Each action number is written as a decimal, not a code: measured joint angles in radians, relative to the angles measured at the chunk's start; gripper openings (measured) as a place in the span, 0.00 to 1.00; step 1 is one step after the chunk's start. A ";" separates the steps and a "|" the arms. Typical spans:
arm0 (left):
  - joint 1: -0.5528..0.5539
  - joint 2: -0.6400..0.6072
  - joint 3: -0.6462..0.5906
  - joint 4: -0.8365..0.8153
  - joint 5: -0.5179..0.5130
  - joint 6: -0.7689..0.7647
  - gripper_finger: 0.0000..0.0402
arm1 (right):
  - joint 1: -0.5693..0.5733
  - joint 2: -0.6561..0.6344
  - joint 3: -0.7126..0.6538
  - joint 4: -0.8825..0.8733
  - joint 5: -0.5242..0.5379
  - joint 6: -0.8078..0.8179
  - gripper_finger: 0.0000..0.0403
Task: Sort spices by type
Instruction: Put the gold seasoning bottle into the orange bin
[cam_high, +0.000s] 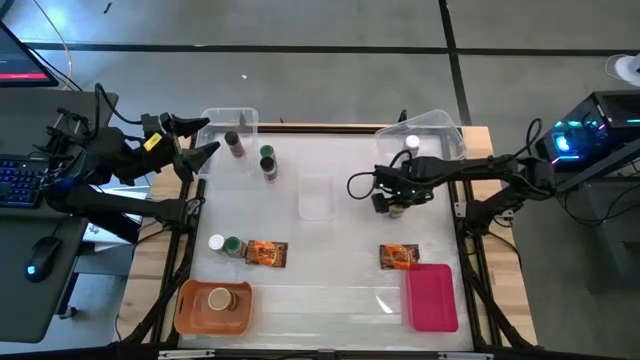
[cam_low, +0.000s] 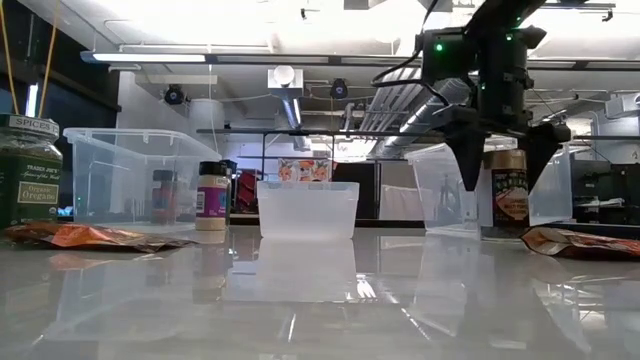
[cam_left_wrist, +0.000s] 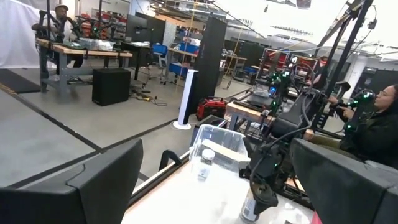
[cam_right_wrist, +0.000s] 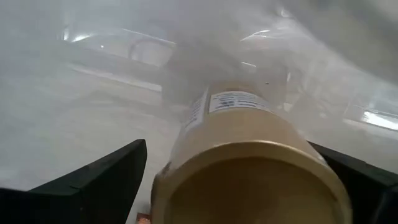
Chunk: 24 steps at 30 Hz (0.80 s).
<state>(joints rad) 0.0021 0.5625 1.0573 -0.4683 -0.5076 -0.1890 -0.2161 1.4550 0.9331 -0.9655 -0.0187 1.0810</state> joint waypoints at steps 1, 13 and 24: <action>0.000 0.000 0.000 0.000 0.000 0.000 0.98 | -0.002 0.001 0.005 0.000 0.002 -0.007 0.99; 0.000 0.000 0.000 0.000 0.000 0.000 0.98 | -0.005 0.002 0.057 -0.050 -0.013 0.016 0.74; 0.000 0.000 0.003 0.000 0.000 0.045 0.98 | 0.065 -0.025 0.188 -0.193 -0.069 -0.076 0.68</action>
<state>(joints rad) 0.0021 0.5621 1.0602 -0.4686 -0.5079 -0.1442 -0.1509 1.4301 1.1209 -1.1586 -0.0875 1.0047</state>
